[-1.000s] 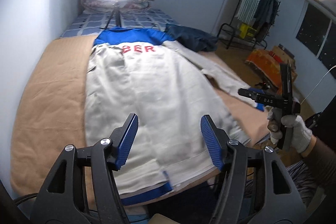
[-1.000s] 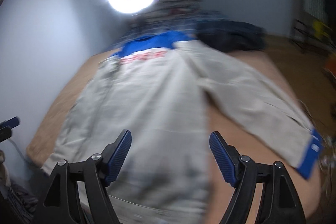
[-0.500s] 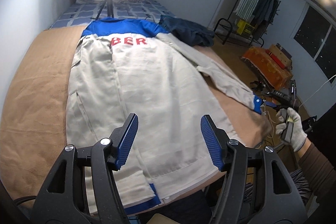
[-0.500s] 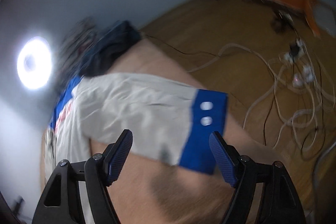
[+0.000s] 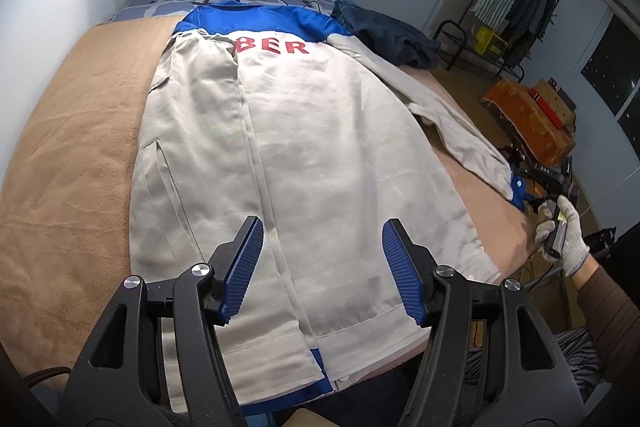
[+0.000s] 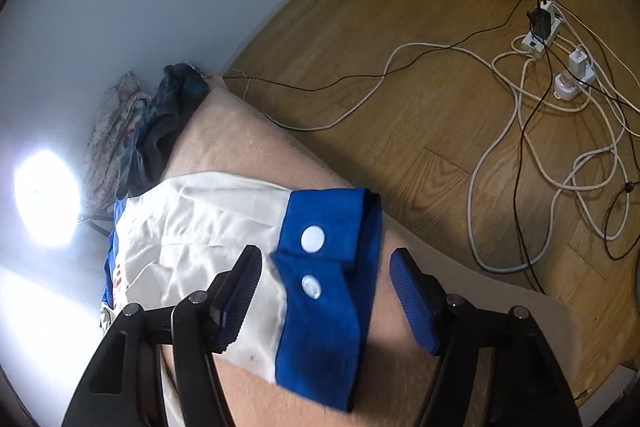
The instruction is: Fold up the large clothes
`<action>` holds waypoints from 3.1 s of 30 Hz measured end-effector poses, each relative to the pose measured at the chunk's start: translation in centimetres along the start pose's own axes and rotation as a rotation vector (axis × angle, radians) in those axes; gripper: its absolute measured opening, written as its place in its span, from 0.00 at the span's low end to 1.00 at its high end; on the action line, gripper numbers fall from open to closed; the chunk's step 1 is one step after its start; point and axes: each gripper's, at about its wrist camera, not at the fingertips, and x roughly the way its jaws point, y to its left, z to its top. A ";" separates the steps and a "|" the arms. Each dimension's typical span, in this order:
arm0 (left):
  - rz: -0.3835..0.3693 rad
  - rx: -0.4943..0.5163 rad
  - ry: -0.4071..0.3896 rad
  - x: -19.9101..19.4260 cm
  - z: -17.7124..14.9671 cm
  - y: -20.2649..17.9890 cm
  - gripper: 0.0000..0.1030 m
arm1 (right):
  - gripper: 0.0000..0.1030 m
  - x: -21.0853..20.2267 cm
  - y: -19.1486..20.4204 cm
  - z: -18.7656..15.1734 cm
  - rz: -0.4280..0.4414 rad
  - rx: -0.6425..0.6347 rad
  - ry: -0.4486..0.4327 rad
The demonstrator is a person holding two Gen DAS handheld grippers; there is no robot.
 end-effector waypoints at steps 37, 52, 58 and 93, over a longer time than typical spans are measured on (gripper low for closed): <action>0.005 -0.055 -0.016 -0.6 -0.7 1.3 0.62 | 0.03 -10.6 24.8 -27.8 0.215 -1.114 -0.029; -0.108 -0.159 0.123 4.7 -3.1 0.6 0.62 | 0.12 -6.8 22.3 -36.2 0.352 -1.349 0.308; -0.160 -0.146 0.181 6.9 -3.7 -1.6 0.62 | 0.58 -10.3 22.3 -33.5 0.496 -1.294 0.307; -0.142 -0.092 0.222 11.5 -4.5 -5.8 0.00 | 0.07 16.1 30.2 -7.2 0.326 -0.488 0.269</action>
